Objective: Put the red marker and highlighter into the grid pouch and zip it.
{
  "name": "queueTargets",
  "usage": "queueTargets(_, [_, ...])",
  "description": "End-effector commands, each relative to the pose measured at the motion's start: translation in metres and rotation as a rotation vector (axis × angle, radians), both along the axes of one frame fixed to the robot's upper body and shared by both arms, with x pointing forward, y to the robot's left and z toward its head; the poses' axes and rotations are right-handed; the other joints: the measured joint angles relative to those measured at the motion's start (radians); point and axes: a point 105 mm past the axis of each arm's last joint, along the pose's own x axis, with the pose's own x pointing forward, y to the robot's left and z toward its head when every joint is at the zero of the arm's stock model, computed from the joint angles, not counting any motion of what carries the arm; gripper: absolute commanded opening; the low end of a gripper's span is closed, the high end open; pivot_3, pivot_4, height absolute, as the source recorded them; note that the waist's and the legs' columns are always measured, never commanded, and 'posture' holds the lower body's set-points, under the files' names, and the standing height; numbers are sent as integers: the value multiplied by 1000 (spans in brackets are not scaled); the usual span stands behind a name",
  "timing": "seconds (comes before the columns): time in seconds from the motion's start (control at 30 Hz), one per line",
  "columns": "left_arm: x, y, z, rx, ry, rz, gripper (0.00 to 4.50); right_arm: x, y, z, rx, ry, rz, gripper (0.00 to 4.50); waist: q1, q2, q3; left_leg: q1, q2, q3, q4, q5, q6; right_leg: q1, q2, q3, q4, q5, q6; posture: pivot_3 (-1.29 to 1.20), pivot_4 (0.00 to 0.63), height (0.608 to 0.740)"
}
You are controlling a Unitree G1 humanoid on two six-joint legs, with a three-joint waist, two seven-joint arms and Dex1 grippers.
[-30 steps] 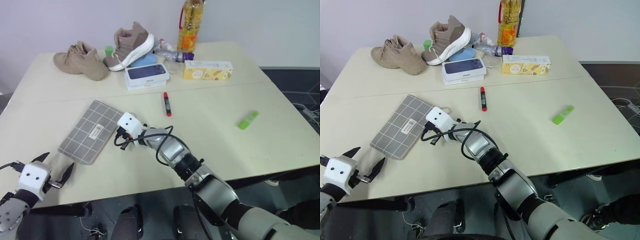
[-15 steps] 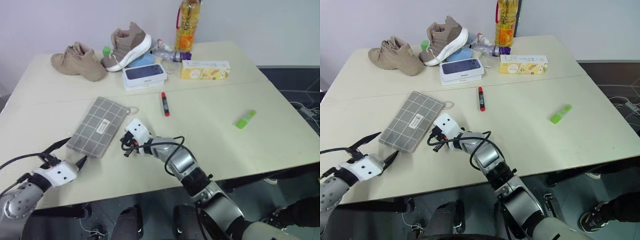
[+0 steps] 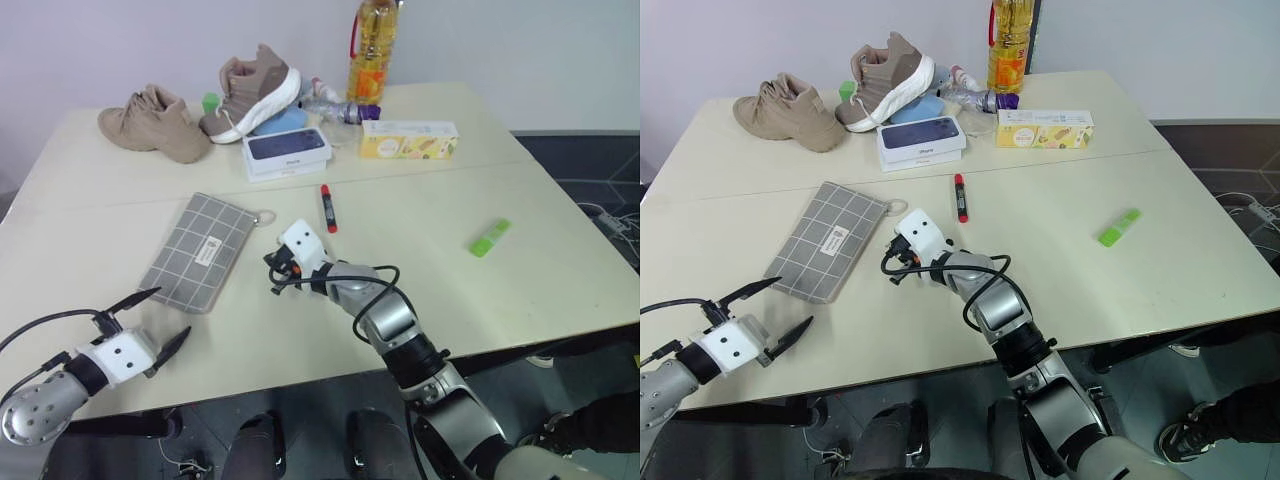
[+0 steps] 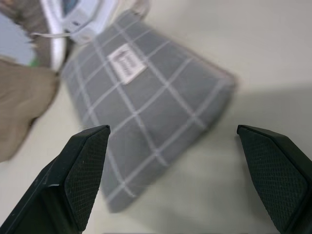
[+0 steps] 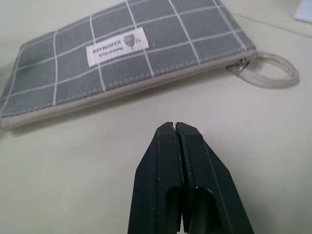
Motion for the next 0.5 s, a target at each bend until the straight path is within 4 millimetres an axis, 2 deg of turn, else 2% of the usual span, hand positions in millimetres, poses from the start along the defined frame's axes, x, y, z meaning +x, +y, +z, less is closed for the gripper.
queueTargets(0.03, [7, -4, -4, 73, 17, -15, 4500, -5, 7, 16, 33, -55, 29, 53, 2, 0, 0, 0, -1, 1, 0, 0, 0, 0, 0, 0, 0, 0, 0, 0, 150, 736])
queueTargets(0.17, [26, -4, -8, 153, -30, 21, 4500, -5, 10, 17, 39, -56, 35, 53, 14, 0, 0, 0, 0, 1, 3, 0, 0, 1, 2, -2, 2, 0, -1, 0, 150, 736])
queueTargets(0.3, [35, -13, -18, 167, -46, 18, 4500, -3, 9, 19, 48, -58, 21, 53, 24, 1, 0, 1, 1, 0, 5, 0, -1, 1, 3, -2, 3, 1, -2, 0, 150, 736])
queueTargets(0.5, [46, -8, -22, 165, -85, 77, 4500, -2, 6, 21, 60, -66, 7, 53, 27, 2, 0, 1, 5, 0, 9, 0, -1, 3, 4, -2, 5, 2, -4, 0, 150, 736])
